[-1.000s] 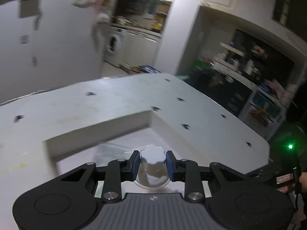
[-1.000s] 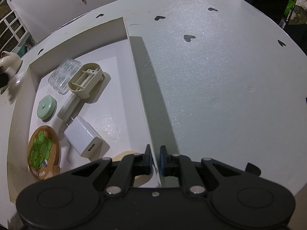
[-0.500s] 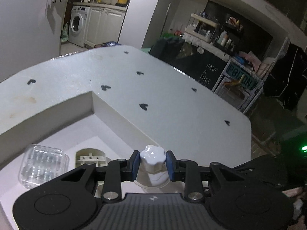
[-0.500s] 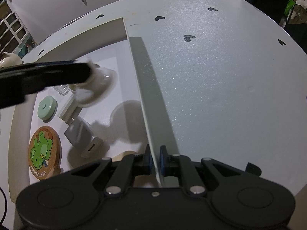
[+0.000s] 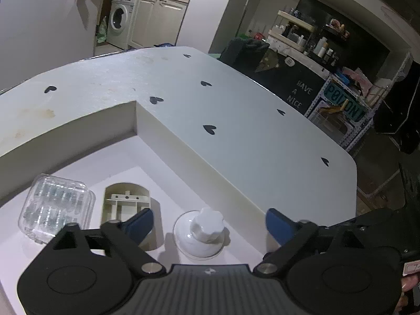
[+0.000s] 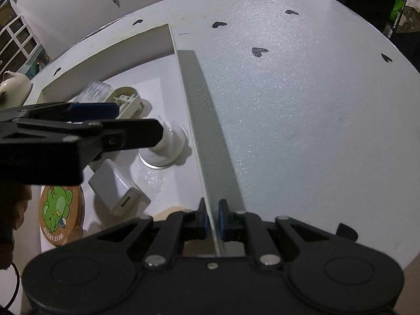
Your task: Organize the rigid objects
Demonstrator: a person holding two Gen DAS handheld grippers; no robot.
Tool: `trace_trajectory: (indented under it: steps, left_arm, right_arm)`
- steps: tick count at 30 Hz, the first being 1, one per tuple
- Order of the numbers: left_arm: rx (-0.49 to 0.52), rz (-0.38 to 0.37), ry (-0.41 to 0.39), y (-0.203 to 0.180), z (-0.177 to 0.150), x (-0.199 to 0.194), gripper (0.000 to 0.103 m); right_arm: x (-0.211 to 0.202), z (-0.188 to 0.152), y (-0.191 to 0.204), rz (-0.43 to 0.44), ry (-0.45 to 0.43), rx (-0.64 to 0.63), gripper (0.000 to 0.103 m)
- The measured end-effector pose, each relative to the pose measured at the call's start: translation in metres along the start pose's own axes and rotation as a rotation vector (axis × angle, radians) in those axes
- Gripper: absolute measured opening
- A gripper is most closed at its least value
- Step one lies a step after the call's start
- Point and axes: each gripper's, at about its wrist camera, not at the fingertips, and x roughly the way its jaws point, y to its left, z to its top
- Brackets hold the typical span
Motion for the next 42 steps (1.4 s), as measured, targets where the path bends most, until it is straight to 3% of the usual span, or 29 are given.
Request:
trace_trajectory:
  steps: [11,22,32,42]
  left_arm:
    - [-0.047,0.014,-0.096,0.001,-0.004,-0.062,0.103]
    - [-0.127,0.172,-0.173,0.011,-0.023,-0.135,0.103]
    - [-0.189,0.325,-0.174,0.0,-0.061,-0.15,0.103]
    - [-0.201,0.427,-0.271,-0.019,-0.101,-0.156,0.103]
  right_arm:
    - [0.0,0.0,0.001,0.001,0.001,0.001,0.01]
    - [0.002,0.001,0.002,-0.004,-0.003,-0.008,0.01]
    - [-0.001,-0.006,0.001,0.008,-0.042,-0.054,0.009]
    - [-0.011,-0.022,0.001,0.025,-0.159,-0.116,0.012]
